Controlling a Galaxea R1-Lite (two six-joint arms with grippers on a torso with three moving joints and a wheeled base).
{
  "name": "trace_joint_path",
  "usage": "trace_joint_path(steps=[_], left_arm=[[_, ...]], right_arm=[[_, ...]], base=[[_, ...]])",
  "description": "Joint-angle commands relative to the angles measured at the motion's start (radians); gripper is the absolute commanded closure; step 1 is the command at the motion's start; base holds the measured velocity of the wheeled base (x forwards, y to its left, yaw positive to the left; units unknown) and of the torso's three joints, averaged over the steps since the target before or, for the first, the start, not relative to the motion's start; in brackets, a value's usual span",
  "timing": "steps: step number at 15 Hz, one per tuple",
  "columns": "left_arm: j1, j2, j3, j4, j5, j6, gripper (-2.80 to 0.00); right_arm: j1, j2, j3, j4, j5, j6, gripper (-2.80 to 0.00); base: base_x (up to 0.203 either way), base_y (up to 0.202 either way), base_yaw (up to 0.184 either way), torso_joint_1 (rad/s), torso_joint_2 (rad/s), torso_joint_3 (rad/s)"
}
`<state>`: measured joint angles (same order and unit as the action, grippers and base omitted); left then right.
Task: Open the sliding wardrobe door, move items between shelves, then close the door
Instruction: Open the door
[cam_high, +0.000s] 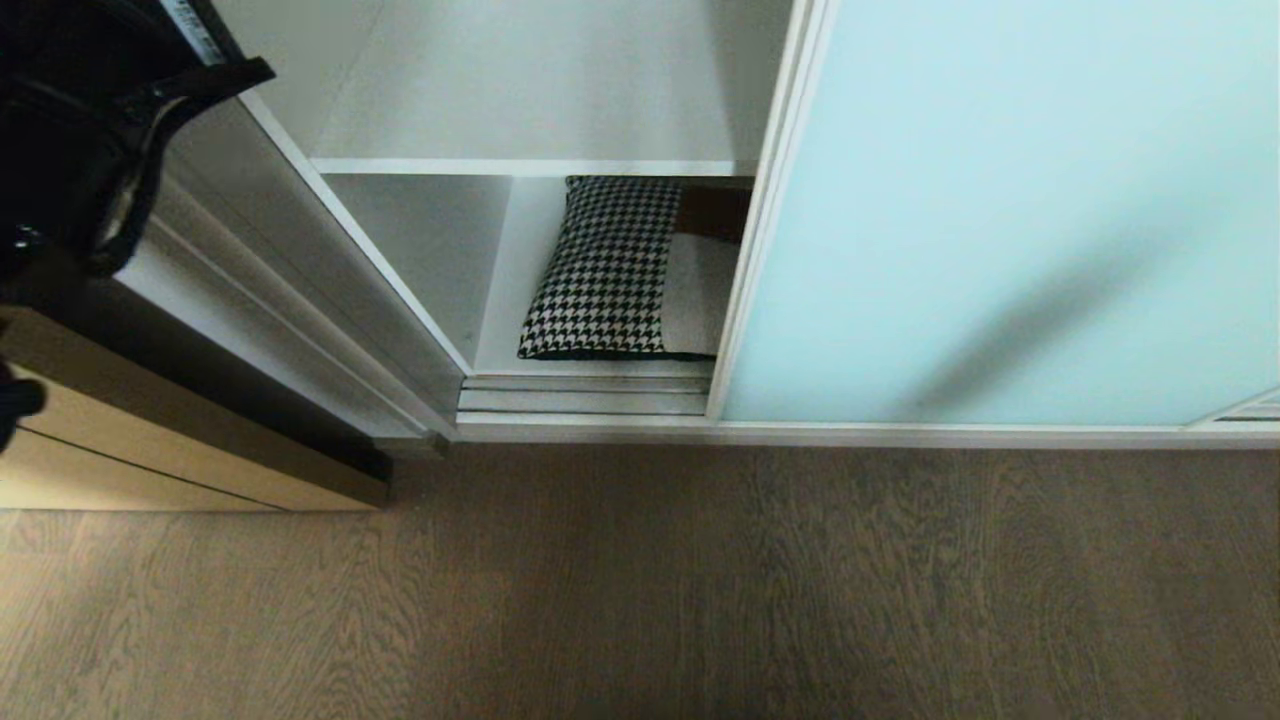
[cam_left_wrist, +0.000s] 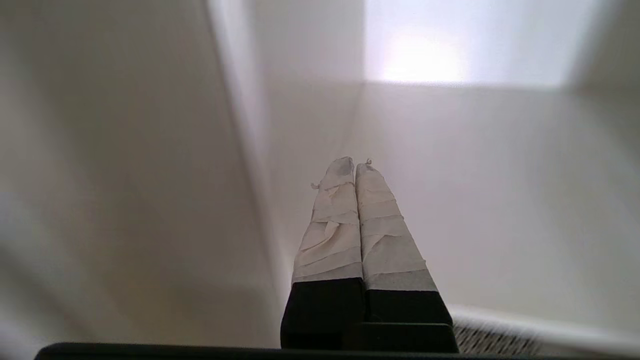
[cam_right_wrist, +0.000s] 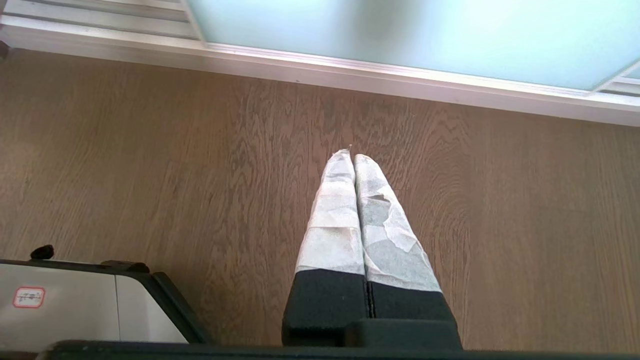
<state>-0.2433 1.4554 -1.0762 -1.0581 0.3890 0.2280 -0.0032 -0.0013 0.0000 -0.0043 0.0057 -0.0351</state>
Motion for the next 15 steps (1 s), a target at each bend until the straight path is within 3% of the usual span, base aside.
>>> trace_joint_path(steps=[1, 5, 10, 11, 13, 15], left_arm=[[0.018, -0.265, 0.088, 0.145, 0.008, 0.019, 0.0], [0.047, -0.665, 0.324, 0.487, 0.038, 0.017, 0.0], [0.116, -1.084, 0.648, 0.755, 0.121, -0.052, 0.0], [0.124, -1.14, 0.724, 0.781, 0.144, -0.075, 0.0], [0.136, -1.174, 0.863, 0.757, 0.23, -0.194, 0.0], [0.139, -1.173, 0.963, 0.729, 0.247, -0.224, 0.0]], right_arm=[[0.0, 0.0, 0.0, 0.0, 0.0, -0.001, 0.0], [0.0, 0.0, 0.0, 0.0, 0.001, 0.0, 0.0], [0.0, 0.0, 0.0, 0.0, 0.0, 0.0, 0.0], [0.0, 0.0, 0.0, 0.0, 0.0, -0.002, 0.0], [0.0, 0.0, 0.0, 0.0, 0.0, 0.0, 0.0], [0.0, 0.0, 0.0, 0.0, 0.0, 0.0, 0.0]], base=[[0.0, 0.0, 0.0, 0.0, 0.0, 0.0], [0.0, 0.0, 0.0, 0.0, 0.0, 0.0], [0.0, 0.0, 0.0, 0.0, 0.0, 0.0], [0.0, 0.0, 0.0, 0.0, 0.0, 0.0], [0.0, 0.0, 0.0, 0.0, 0.0, 0.0], [0.0, 0.0, 0.0, 0.0, 0.0, 0.0]])
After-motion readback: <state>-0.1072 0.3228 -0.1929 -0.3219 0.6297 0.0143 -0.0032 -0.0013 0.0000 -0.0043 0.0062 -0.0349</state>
